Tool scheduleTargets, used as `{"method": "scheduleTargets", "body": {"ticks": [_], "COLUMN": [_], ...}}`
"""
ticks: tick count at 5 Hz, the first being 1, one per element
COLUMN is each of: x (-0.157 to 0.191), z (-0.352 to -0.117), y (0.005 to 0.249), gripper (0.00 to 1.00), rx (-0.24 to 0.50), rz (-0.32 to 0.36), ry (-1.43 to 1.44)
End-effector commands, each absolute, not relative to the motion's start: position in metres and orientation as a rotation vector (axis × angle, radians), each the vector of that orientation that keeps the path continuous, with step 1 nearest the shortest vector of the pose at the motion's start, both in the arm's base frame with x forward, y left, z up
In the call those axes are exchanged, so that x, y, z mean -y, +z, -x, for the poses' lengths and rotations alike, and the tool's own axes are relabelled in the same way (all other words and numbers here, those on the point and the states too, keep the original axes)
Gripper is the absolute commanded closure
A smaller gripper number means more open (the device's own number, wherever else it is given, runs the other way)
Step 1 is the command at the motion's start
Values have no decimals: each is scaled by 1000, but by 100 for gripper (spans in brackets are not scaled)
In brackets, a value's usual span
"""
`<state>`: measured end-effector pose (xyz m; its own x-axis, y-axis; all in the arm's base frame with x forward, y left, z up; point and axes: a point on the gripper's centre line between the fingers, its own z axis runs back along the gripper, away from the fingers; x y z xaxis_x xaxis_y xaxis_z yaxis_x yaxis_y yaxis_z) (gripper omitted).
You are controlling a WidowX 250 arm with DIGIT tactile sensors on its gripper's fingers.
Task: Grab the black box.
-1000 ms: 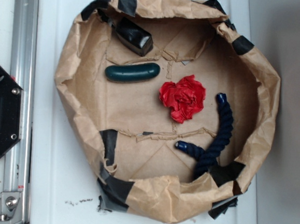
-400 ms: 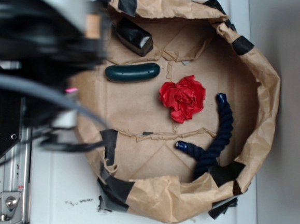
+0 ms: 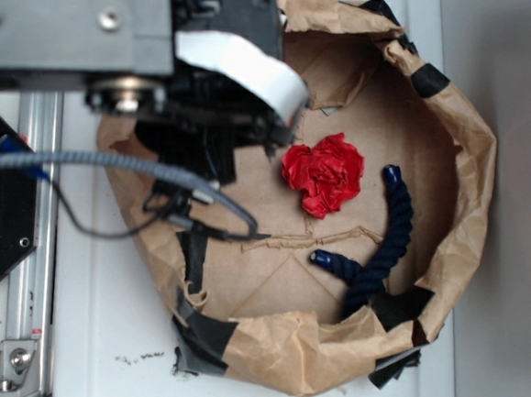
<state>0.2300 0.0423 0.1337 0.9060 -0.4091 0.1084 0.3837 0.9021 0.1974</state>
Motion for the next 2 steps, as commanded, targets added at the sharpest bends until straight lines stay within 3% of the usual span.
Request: {"method": "scheduleTargets", "body": {"ticks": [1, 2], "x": [-50, -45], "z": [-244, -245], "y": [105, 93], "gripper": [0, 0], "rx": [196, 170], "rz": [-196, -197], "ry": [-564, -630]}}
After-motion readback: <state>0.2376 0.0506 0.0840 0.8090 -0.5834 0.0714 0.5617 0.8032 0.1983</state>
